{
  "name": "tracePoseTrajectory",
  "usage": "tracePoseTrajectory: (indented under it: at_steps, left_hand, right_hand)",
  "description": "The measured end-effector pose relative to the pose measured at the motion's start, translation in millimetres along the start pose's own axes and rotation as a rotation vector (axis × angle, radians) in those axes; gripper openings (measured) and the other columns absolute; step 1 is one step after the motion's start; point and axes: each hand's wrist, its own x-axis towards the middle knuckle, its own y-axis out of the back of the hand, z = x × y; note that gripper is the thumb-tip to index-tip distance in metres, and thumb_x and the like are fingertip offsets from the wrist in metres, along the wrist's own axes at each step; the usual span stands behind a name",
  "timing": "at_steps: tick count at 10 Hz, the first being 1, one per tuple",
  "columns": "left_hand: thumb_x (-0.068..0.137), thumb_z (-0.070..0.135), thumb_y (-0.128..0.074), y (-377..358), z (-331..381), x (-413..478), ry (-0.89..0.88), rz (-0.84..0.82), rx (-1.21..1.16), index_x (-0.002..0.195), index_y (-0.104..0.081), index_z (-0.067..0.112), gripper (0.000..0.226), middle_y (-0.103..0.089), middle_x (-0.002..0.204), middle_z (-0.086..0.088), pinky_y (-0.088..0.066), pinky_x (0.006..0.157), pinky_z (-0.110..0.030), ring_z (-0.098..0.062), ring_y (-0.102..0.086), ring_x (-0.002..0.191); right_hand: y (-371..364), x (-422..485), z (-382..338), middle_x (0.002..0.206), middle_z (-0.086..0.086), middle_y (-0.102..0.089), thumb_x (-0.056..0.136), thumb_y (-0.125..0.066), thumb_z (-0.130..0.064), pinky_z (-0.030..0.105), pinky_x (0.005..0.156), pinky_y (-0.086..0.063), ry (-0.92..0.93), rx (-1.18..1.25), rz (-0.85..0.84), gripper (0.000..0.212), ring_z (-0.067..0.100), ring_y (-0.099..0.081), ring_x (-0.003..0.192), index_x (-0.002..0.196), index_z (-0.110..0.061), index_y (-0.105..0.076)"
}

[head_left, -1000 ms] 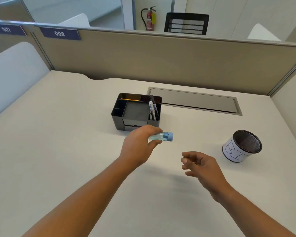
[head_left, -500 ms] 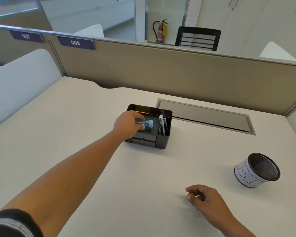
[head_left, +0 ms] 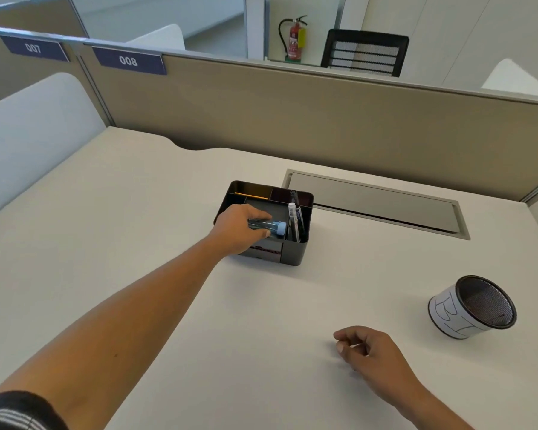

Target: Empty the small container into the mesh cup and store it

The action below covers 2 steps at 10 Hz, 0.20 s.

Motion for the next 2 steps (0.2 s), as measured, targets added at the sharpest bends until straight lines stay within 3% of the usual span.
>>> tracePoseTrajectory:
  at_steps: [2]
  left_hand:
    - [0.076,0.024,-0.079,3.5,2.3,-3.5,-0.007,0.020,-0.008,0.121,-0.062,0.023,0.048,-0.064,0.116,0.001,-0.054,0.086,-0.036,-0.018,-0.060,0.101]
  right_hand:
    - [-3.2,0.7,2.4,0.075,-0.005,-0.072,0.086,-0.073,-0.013,0.020,0.059,-0.052,0.013,-0.016,0.019,0.010,0.001,-0.057,0.054,0.089,-0.022,-0.076]
